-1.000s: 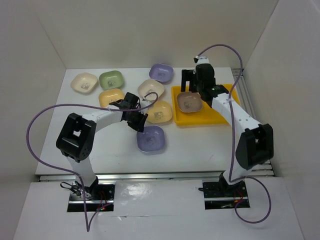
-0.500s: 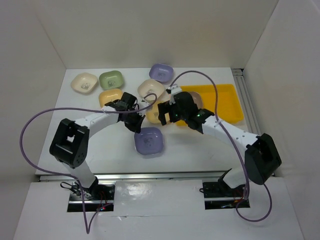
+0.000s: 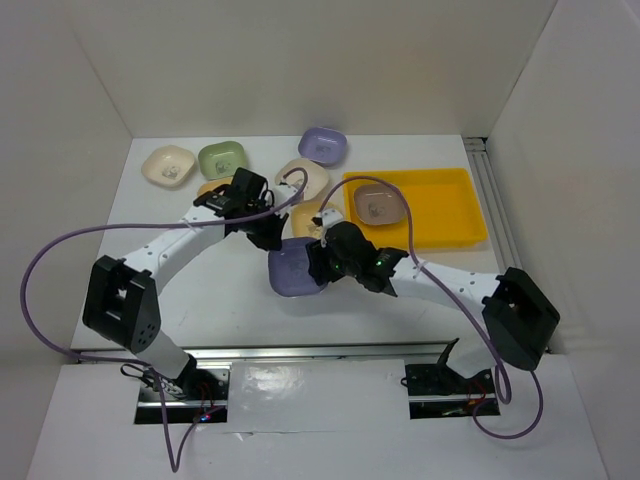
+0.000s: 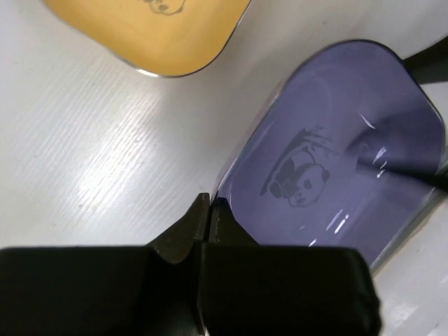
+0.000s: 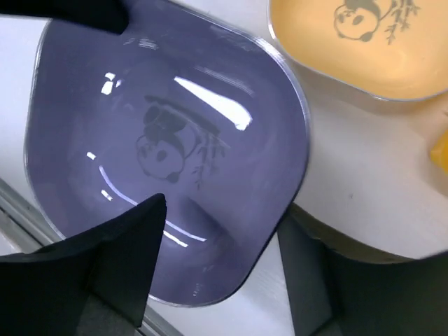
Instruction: Place the plates into the plastic bin on the countertop
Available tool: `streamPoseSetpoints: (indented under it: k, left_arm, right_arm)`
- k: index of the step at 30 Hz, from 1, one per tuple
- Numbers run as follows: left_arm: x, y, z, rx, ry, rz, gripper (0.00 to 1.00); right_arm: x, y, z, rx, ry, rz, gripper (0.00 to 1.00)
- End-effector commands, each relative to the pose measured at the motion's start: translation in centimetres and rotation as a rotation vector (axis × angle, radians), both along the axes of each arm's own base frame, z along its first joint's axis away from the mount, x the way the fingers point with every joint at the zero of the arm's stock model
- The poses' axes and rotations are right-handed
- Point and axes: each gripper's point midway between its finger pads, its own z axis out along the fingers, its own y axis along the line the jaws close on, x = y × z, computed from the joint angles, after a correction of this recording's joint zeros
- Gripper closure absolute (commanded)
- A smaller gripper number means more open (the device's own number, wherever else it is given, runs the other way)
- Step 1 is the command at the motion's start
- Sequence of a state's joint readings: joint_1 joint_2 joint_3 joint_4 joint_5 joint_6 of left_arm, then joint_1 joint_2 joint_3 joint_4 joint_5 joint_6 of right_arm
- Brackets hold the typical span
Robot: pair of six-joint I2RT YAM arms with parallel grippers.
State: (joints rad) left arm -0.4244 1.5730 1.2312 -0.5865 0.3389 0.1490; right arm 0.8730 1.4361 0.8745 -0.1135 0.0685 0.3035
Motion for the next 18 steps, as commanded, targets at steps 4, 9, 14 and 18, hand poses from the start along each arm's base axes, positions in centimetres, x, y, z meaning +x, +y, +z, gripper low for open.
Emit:
streamPoseSetpoints:
  k: [4,9,14,18]
  left_arm:
    - [-0.2,-1.2,4.0,-0.088,-0.048,-0.011,1.00]
    - [1.9,0.5,7.1,-0.079,-0.143,0.060,0.64]
    - [5.7,5.9,12.4,-0.127,-0.248,0.235,0.01]
    - [7.2,9.0,13.9,-0.126,-0.288,0.326,0.01]
  right_arm:
    - [2.4,1.3,2.2,0.088,-0.085,-0.092,0.92]
    - [4.4,-0.1,3.7,0.057,-0.119,-0.193,1.00]
    - [8.7,-4.5,7.3,0.079,-0.161,-0.295,1.00]
    - [12.0,-9.5,8.7,0.048,-0.185,-0.356,1.00]
